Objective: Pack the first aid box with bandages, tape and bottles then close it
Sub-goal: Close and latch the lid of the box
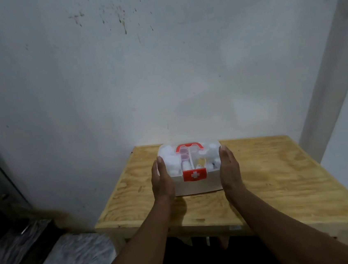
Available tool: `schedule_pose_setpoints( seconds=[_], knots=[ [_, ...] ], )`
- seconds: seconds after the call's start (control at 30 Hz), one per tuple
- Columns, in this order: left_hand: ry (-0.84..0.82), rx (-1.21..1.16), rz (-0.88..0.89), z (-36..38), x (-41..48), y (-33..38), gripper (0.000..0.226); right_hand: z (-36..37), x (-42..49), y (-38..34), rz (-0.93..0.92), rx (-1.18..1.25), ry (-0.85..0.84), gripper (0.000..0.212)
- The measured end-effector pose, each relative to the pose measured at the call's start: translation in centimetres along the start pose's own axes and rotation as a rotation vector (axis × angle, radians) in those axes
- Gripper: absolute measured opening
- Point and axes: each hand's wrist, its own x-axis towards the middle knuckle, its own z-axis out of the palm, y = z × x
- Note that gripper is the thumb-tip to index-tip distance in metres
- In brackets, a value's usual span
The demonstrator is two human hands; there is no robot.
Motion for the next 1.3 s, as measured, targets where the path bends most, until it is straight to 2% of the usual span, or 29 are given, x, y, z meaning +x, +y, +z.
schedule_pose_setpoints(
  seconds=[0.07, 0.17, 0.23, 0.37, 0.43, 0.63, 0.73, 0.77, 0.9, 1.0, 1.1, 1.17, 1.23, 1.3],
  knots=[
    [0.003, 0.02, -0.006, 0.1, 0.0, 0.3, 0.113, 0.1, 0.2, 0.1, -0.005, -0.046, 0.003, 0.067],
    [0.006, 0.016, -0.004, 0.6, -0.3, 1.4, 0.072, -0.2, 0.9, 0.2, -0.006, -0.078, 0.041, 0.058],
    [0.004, 0.049, 0.015, 1.3, 0.1, 1.9, 0.062, -0.8, 1.6, -0.1, -0.034, -0.083, 0.062, 0.053],
    [-0.058, 0.05, 0.031, 4.2, 1.2, 3.2, 0.104, -2.3, 4.6, -1.4, -0.031, -0.162, 0.08, 0.072],
    [-0.087, 0.027, 0.036, 6.0, 2.3, 4.0, 0.098, -3.0, 6.6, -2.4, -0.047, -0.192, 0.093, 0.074],
    [-0.136, 0.079, 0.028, 10.0, 6.7, 4.6, 0.1, -4.3, 12.6, -3.1, -0.077, -0.301, 0.13, 0.061],
    [-0.138, 0.131, 0.018, 11.2, 8.5, 4.4, 0.072, -4.3, 14.3, -2.5, -0.084, -0.331, 0.122, 0.06],
    [-0.135, 0.15, 0.014, 11.5, 9.2, 4.1, 0.07, -4.3, 14.9, -2.1, -0.086, -0.333, 0.123, 0.059],
    [-0.151, 0.174, -0.005, 12.3, 11.2, 2.3, 0.084, -4.0, 16.0, -0.7, -0.055, -0.334, 0.121, 0.059],
    [-0.164, 0.173, -0.023, 12.5, 12.2, 1.2, 0.069, -3.8, 16.3, 0.1, -0.084, -0.334, 0.11, 0.059],
    [-0.188, 0.168, -0.019, 12.5, 12.9, 0.5, 0.067, -3.7, 16.6, 0.5, -0.101, -0.336, 0.074, 0.055],
    [-0.223, 0.17, -0.021, 12.5, 13.5, 0.3, 0.081, -3.8, 16.6, 0.2, -0.119, -0.331, 0.042, 0.055],
    [-0.26, 0.211, -0.023, 12.3, 14.3, 0.1, 0.106, -4.0, 16.4, -0.2, -0.135, -0.333, 0.011, 0.053],
    [-0.295, 0.263, -0.011, 12.2, 14.9, 0.1, 0.116, -4.2, 16.3, -0.5, -0.136, -0.359, 0.001, 0.051]
  ],
)
